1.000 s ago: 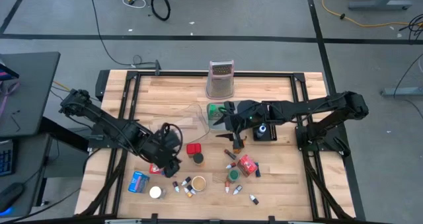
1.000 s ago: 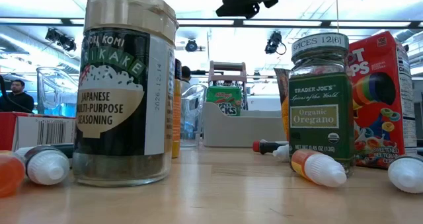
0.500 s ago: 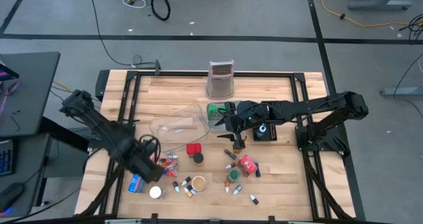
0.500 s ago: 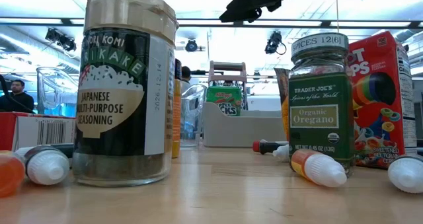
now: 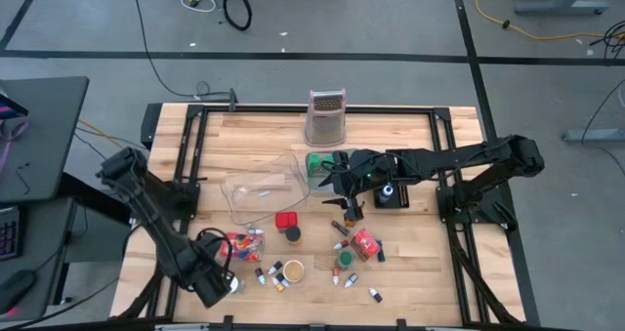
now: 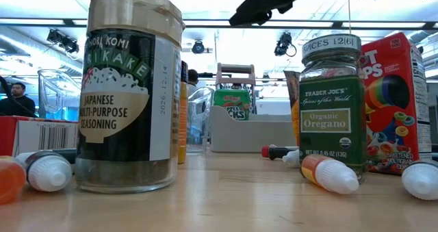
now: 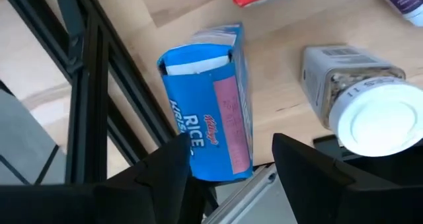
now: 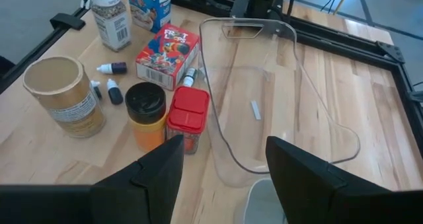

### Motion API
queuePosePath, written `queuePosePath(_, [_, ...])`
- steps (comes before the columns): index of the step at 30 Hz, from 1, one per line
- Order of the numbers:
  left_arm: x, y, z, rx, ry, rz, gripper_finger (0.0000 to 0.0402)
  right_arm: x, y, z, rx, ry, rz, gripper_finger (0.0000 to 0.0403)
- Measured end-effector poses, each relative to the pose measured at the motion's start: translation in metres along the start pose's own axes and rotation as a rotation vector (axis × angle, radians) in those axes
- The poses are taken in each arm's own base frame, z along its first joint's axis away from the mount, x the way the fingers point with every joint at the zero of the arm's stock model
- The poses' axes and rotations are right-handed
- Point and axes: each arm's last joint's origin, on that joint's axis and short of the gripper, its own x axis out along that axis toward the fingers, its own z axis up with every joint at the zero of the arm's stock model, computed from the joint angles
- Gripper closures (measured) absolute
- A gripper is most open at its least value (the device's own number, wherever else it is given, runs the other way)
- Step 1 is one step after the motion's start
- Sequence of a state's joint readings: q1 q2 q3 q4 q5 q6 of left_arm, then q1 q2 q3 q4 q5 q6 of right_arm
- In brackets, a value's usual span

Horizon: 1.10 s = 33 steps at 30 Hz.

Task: Pick & Place Kitchen Items
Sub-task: Put the blue cereal box into the gray bin

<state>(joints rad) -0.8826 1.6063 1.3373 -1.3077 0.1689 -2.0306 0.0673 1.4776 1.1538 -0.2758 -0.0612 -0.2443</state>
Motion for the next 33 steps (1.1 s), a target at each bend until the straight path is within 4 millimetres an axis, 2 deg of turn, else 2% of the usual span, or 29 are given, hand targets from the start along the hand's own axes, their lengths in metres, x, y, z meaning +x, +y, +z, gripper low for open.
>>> queuePosePath(7, [0.0008,0.0037,-0.003,-0.047,-0.032,0.007,0.0178,0.0,-0.0001,0.0,-0.003,-0.001,0.0,0.0179])
queuePosePath(23, [0.0005,0.0089,-0.0012,-0.022,-0.043,0.064,0.0178,0.0,-0.0003,0.0013,-0.004,-0.013,-0.003,0.0179])
queuePosePath(29, [0.0008,0.0071,-0.0015,-0.005,-0.159,-0.017,0.0178,0.0,-0.0004,0.0014,-0.004,-0.015,-0.004,0.0179])
queuePosePath(33, [0.0009,0.0075,-0.0021,-0.002,-0.146,-0.009,0.0178,0.0,-0.0004,0.0014,-0.002,-0.015,-0.004,0.0179])
